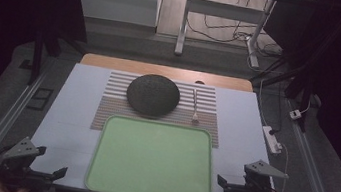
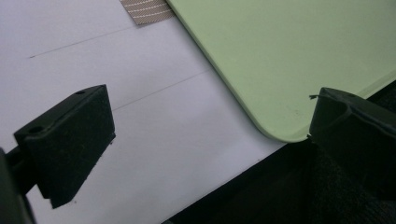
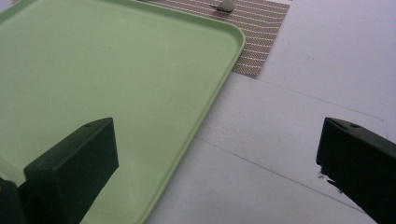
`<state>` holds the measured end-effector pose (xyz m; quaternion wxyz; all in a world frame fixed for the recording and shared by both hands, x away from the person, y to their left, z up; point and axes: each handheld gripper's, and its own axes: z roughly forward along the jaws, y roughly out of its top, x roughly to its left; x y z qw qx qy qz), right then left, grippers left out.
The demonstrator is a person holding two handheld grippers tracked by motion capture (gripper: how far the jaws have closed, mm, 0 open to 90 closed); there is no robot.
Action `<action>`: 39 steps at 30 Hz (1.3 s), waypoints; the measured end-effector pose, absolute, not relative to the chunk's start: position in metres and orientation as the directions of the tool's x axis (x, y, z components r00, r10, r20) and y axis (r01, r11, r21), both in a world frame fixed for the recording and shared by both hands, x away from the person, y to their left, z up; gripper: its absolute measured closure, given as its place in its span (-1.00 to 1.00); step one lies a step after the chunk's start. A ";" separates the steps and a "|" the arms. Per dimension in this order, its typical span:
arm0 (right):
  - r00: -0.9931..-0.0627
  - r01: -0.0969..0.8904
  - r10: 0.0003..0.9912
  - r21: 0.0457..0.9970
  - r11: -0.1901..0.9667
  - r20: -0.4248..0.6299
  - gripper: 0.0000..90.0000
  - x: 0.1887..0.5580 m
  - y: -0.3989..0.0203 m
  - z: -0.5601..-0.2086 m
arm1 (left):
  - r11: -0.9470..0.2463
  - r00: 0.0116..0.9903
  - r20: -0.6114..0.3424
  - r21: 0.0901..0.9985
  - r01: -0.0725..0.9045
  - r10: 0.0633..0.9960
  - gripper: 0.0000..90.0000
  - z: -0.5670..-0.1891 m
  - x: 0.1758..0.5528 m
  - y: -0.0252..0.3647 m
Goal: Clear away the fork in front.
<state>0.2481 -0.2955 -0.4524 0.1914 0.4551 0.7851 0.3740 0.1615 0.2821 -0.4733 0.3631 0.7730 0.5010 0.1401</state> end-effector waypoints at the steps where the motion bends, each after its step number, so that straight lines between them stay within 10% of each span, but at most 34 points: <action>1: -0.511 0.573 0.859 0.760 0.306 0.039 -1.00 0.248 -0.295 -0.453 | -0.234 0.459 -0.147 0.702 0.673 0.876 -0.99 -0.473 0.162 0.282; 39: -0.590 0.556 0.806 0.701 0.446 -0.045 -1.00 0.263 -0.272 -0.457 | -0.236 0.466 -0.178 0.676 0.698 0.867 -0.97 -0.475 0.166 0.283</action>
